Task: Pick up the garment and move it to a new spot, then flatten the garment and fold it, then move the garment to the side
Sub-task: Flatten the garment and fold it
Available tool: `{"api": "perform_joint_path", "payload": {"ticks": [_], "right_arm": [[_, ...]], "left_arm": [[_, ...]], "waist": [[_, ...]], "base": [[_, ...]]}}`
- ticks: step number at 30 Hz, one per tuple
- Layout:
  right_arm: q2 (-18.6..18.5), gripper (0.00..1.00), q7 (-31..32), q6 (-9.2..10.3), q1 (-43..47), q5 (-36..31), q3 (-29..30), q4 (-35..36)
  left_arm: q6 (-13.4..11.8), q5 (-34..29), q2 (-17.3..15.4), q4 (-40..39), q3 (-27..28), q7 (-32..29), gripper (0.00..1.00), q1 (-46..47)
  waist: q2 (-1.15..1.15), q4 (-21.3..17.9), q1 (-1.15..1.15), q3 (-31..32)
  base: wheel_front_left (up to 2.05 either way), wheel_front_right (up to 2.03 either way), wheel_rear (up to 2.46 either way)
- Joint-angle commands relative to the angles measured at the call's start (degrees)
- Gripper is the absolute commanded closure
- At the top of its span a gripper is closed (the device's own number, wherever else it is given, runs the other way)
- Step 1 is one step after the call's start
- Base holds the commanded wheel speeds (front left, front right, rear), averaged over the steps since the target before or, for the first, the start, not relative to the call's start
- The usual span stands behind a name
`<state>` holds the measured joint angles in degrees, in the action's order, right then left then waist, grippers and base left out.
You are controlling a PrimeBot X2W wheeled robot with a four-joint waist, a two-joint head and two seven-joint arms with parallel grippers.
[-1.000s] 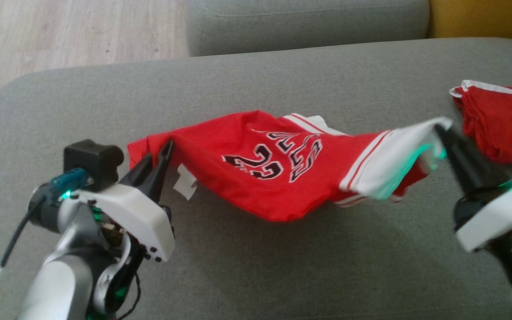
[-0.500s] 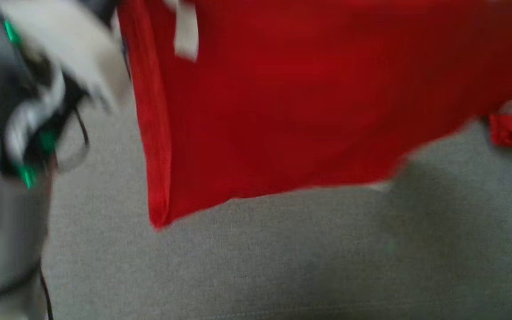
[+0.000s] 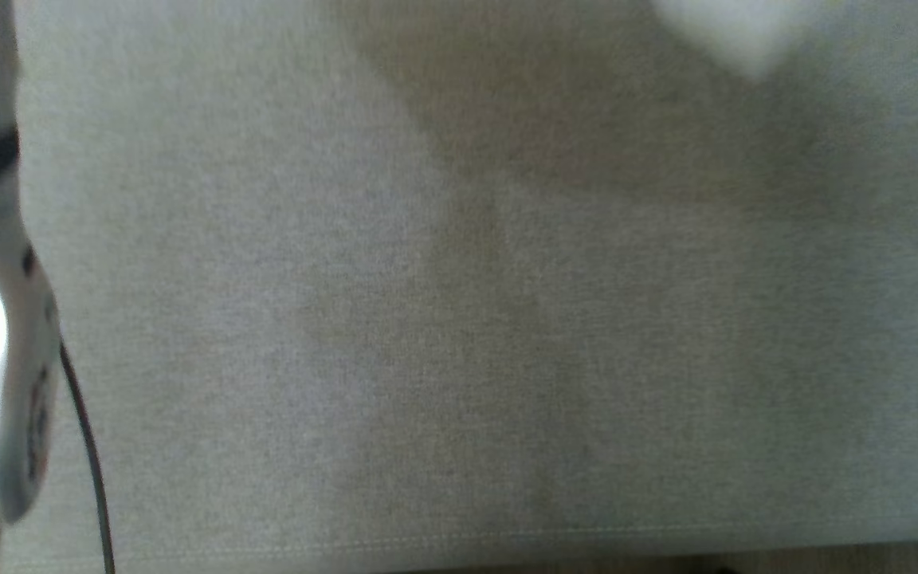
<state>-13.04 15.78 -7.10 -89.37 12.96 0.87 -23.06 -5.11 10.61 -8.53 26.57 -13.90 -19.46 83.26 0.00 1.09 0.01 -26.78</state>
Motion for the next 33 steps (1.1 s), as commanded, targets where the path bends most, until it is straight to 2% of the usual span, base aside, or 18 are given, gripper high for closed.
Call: {"api": "perform_joint_path", "payload": {"ticks": [1, 4, 7, 10, 13, 14, 18, 24, 29, 33], "right_arm": [[2.3, 1.00, -4.4, -0.39, -4.9, -1.8, 0.5, -0.8], [5.7, 1.00, -13.0, -0.39, -8.0, -2.1, 1.5, -7.3], [6.3, 1.00, -18.4, -0.39, -6.1, 0.3, -1.3, -11.1], [5.5, 1.00, -22.1, -0.39, 0.5, 5.0, -5.4, -12.2], [3.9, 1.00, -23.4, -0.39, 11.9, 11.5, -9.7, -10.0], [3.9, 1.00, -23.4, -0.39, 11.9, 11.5, -9.7, -10.0], [0.1, 1.00, -21.6, -0.39, 31.2, 18.6, -12.5, -3.3], [-3.5, 1.00, -16.2, -0.39, 59.3, 21.1, -13.1, 7.7], [-2.0, 1.00, -8.7, -0.39, 79.3, 20.4, -9.0, 18.0], [2.3, 1.00, -3.0, -0.39, 94.4, 18.6, -4.3, 27.5]], "left_arm": [[-0.7, -1.3, -1.6, 0.8, 0.8, 3.4, 1.00, 4.3], [-1.3, -1.4, 0.3, 7.6, 0.8, 12.2, 1.00, 7.0], [-0.6, -1.8, 1.5, 14.0, -0.6, 18.6, 1.00, 6.1], [0.5, -1.0, 2.3, 19.2, -1.2, 23.5, 1.00, 2.4], [2.3, 0.4, 2.9, 22.6, -1.7, 27.3, 1.00, -4.8], [2.3, 0.4, 2.9, 22.6, -1.7, 27.3, 1.00, -4.8], [5.1, 2.2, 2.3, 25.4, -2.4, 28.9, 1.00, -16.4], [7.5, 4.5, -0.4, 24.1, -2.7, 28.5, 1.00, -34.6], [6.9, 6.5, -2.3, 15.3, -2.4, 25.5, 1.00, -50.8], [4.6, 8.5, -2.6, 2.6, -2.5, 20.7, 1.00, -65.6]], "waist": [[0.00, 0.9, -0.01, -4.8], [0.00, 0.5, -0.01, -7.2], [0.00, 0.3, -0.01, -7.9], [0.00, -0.4, -0.01, -6.9], [0.00, -1.3, -0.01, -3.9], [0.00, -1.3, -0.01, -3.9], [0.00, -1.9, -0.01, 0.9], [0.00, -3.0, -0.01, 10.9], [0.00, -2.6, -0.01, 17.8], [0.00, -2.2, -0.01, 20.9]], "base": [[0.00, 0.00, 0.00], [0.00, 0.00, 0.00], [0.00, 0.00, 0.00], [0.00, 0.00, 0.00], [0.00, 0.00, 0.00], [0.00, 0.00, 0.00], [0.00, 0.00, 0.00], [0.00, 0.00, 0.00], [0.00, 0.00, 0.00], [0.00, 0.00, 0.00]]}}
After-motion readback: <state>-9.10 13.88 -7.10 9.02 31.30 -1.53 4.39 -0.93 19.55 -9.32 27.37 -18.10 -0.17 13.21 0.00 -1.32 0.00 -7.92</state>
